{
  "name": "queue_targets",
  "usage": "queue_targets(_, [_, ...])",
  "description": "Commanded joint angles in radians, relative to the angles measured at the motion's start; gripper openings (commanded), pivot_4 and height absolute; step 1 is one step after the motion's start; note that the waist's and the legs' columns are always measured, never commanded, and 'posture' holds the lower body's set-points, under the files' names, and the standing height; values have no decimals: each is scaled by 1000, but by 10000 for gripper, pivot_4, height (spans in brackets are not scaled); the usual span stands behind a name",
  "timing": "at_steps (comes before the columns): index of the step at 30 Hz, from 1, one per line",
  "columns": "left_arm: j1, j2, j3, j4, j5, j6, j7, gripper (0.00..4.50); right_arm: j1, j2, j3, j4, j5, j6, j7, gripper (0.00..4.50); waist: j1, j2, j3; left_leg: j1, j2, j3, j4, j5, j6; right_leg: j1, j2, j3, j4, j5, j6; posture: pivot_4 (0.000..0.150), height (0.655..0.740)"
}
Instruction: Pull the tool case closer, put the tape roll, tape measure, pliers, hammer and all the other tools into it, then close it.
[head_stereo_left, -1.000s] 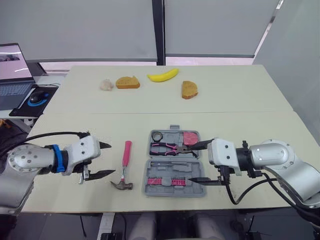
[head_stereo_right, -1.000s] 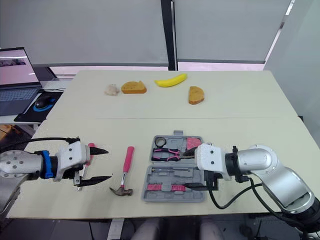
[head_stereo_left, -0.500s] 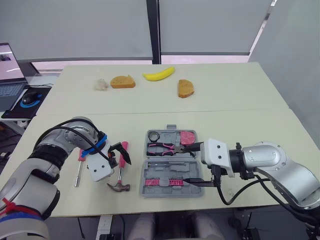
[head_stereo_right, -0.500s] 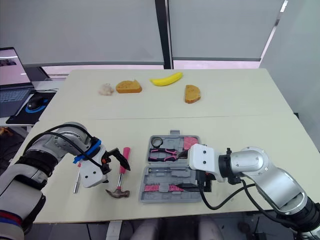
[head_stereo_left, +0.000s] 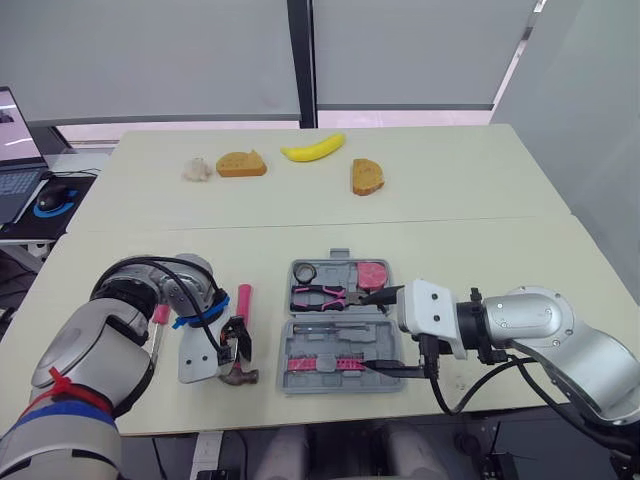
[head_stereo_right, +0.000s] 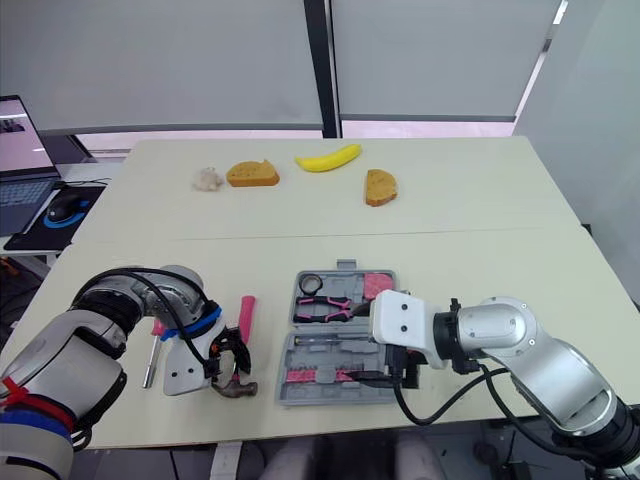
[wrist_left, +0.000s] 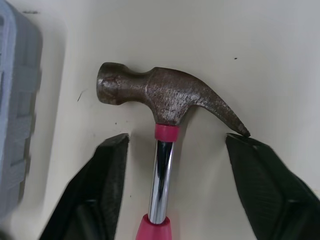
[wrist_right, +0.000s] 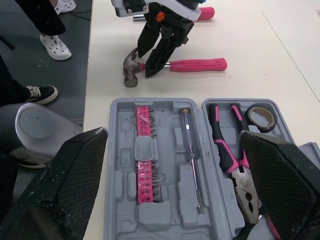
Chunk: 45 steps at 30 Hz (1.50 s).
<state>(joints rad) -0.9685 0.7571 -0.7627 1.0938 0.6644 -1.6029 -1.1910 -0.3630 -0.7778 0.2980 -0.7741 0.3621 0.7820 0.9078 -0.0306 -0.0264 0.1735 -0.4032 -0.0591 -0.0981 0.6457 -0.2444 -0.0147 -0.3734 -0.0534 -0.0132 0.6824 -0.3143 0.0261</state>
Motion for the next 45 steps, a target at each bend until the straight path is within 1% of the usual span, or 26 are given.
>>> queue_targets(1, [-26, -6, -15, -3, 125, 4, 127, 16231, 3, -8, -19, -31, 12, -7, -9, 45000, 1, 0, 0, 0, 0, 0, 0, 0, 0, 0, 0, 0, 0, 0, 0, 1500, 7400])
queue_targets(5, [-42, -7, -32, -12, 235, 6, 257, 3449, 4, -10, -18, -22, 12, -17, -8, 45000, 2, 0, 0, 1, 0, 1, 0, 0, 0, 1, 0, -1, 0, 0, 1, 1500, 7400])
queue_targets(6, [-46, -7, -37, -13, 260, 6, 287, 1186, 4, -11, -18, -21, 12, -18, -8, 45000, 4, 0, 0, 2, 0, 1, 0, 0, 0, 1, 0, -1, 0, 0, 1, 1500, 7400])
queue_targets(9, [-60, -6, -50, -14, 322, 5, 371, 721, 4, -11, -15, -12, 9, -27, -6, 45000, 6, 0, 0, 2, -1, 1, 0, 0, 0, 2, 0, -1, 0, 1, 1, 1500, 7400])
queue_targets(11, [-76, 5, -58, -7, 339, -6, 416, 721, 3, -9, -12, -7, 7, -33, -7, 45000, 7, 0, 0, 2, -1, 1, 0, 0, 0, 2, 0, -1, 0, 1, 2, 1500, 7400])
queue_targets(14, [-97, 28, -69, -3, 352, -11, 471, 721, 5, -9, -10, -5, 5, -38, -8, 45000, 7, 0, 0, 2, -1, 1, 0, 0, 0, 2, 0, -1, 1, 1, 2, 1500, 7400])
queue_targets(16, [-111, 76, -89, -12, 318, -11, 498, 721, 10, -7, -9, -8, 4, -41, -11, 45000, 5, -2, 1, 2, -1, 1, 0, 0, 0, 1, 0, -1, 1, 1, 2, 1500, 7400])
queue_targets(18, [-122, 142, -125, -27, 238, -12, 523, 720, 15, -4, -8, -9, 4, -44, -16, 45000, 4, -6, 2, 1, 0, 1, 0, 0, 0, 1, 0, -1, 1, 1, 2, 1500, 7400])
queue_targets(21, [-140, 225, -190, -64, 81, -12, 540, 720, 25, -2, -7, -9, 5, -53, -19, 45000, -3, -7, 2, 1, 0, 1, 0, 0, 0, 0, 0, -1, 1, 1, 2, 1500, 7400])
queue_targets(23, [-160, 273, -241, -77, -41, -12, 525, 720, 30, 0, -5, -8, 5, -59, -18, 45000, -1, -7, 2, 1, 0, 2, 0, 0, 0, 0, 0, 0, 1, 1, 2, 1500, 7400])
queue_targets(25, [-172, 335, -303, -88, -196, -12, 499, 720, 27, 10, 3, 3, -1, -70, -21, 45000, 0, -7, 2, 1, 0, 2, 0, 0, 0, 0, 0, 0, 1, 1, 2, 1500, 7400])
queue_targets(27, [-163, 388, -358, -157, -341, 30, 440, 720, 26, 14, 6, 8, -4, -74, -22, 45000, -1, -7, 2, 1, 0, 2, 0, 0, 0, 0, -1, 0, 1, 1, 2, 1500, 7400])
queue_targets(29, [-105, 465, -371, -327, -561, 185, 317, 720, 24, 13, 8, 14, -5, -77, -19, 45000, -2, -7, 2, 1, 0, 1, 0, 0, 0, 0, -1, 1, 1, 1, 2, 1500, 7400])
queue_targets(30, [-57, 505, -349, -422, -673, 299, 255, 720, 19, 13, 15, 23, -10, -79, -17, 45000, -2, -6, 2, 2, 0, 1, 0, 0, 0, 0, -1, 1, 2, 1, 2, 1500, 7400])
queue_targets(32, [25, 565, -291, -572, -822, 489, 175, 720, 8, 14, 29, 37, -20, -83, -15, 45000, -4, -6, 2, 1, 0, 2, 1, 0, 0, 0, -1, 2, 1, 1, 2, 1500, 7400])
queue_targets(33, [66, 589, -255, -640, -873, 571, 146, 720, 6, 14, 32, 41, -24, -85, -14, 45000, -5, -6, 2, 2, 0, 2, 1, 0, 0, 0, -1, 3, 2, 1, 2, 1500, 7400])
queue_targets(36, [198, 640, -126, -819, -950, 778, 138, 719, -4, 18, 44, 56, -42, -93, -16, 45000, -4, -6, 2, 2, 1, 1, 1, 0, 0, 0, -1, 2, 3, 1, 1, 1500, 7400])
queue_targets(38, [301, 680, -48, -937, -978, 938, 166, 719, -13, 24, 57, 67, -56, -100, -20, 45000, -2, -6, 2, 2, 1, 1, 1, 0, -1, 0, 0, 2, 4, 1, 1, 1500, 7400])
queue_targets(40, [390, 714, 21, -1024, -987, 1078, 190, 719, -16, 28, 68, 70, -66, -105, -23, 45000, -2, -6, 2, 2, 1, 1, 1, 0, -1, 0, 0, 2, 5, 1, 1, 1500, 7400])
queue_targets(41, [433, 724, 59, -1066, -1010, 1155, 204, 719, -16, 30, 72, 71, -69, -106, -23, 45000, -3, -6, 3, 3, 1, 2, 1, 0, -1, 0, 0, 2, 5, 1, 1, 1500, 7400])
queue_targets(44, [551, 737, 187, -1206, -1111, 1465, 287, 719, -11, 34, 80, 71, -81, -109, -24, 45000, -2, -6, 3, 3, 2, 2, 1, 0, -1, 0, 1, 2, 6, 1, 1, 1500, 7400])
queue_targets(45, [583, 731, 230, -1247, -1167, 1580, 320, 719, -10, 36, 83, 73, -85, -111, -26, 45000, 0, -6, 3, 3, 2, 2, 1, 0, -1, 0, 1, 2, 7, 1, 1, 1500, 7400])
